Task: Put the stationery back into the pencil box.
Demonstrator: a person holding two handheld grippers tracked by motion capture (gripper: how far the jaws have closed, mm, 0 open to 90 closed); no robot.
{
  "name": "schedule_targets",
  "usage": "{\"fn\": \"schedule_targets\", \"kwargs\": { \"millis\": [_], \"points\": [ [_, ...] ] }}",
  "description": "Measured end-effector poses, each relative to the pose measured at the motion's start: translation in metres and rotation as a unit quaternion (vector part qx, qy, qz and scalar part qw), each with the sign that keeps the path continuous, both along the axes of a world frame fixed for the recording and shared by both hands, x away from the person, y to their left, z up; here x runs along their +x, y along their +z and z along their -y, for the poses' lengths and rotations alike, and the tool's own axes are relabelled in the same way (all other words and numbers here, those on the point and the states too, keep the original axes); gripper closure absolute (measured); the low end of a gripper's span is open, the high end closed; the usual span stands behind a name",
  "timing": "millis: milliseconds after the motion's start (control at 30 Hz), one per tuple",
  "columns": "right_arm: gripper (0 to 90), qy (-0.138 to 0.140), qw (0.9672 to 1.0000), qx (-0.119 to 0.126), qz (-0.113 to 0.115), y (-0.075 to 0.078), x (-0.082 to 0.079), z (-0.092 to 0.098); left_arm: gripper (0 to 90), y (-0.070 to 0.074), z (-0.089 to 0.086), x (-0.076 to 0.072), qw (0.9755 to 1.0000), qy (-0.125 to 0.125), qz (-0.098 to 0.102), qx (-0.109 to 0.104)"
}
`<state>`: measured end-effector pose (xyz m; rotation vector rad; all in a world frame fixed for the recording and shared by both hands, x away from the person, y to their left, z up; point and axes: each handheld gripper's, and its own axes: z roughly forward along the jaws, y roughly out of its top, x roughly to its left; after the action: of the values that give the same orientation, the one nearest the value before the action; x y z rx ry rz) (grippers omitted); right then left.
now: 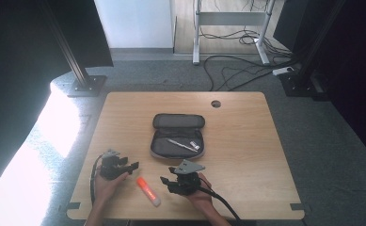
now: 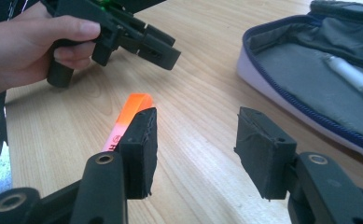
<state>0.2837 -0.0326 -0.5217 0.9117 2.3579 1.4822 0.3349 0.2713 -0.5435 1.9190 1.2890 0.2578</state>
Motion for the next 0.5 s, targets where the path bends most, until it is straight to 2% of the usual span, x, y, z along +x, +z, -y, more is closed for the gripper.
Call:
{"fn": "schedule_targets", "kwargs": {
  "millis": [500],
  "points": [
    [47.9,0.019,0.9997,-0.013,-0.010,-0.009,-0.008,-0.016,35.0,0.000,0.000,0.000,1.0000,-0.002,0.000,0.001]
  ]
}}
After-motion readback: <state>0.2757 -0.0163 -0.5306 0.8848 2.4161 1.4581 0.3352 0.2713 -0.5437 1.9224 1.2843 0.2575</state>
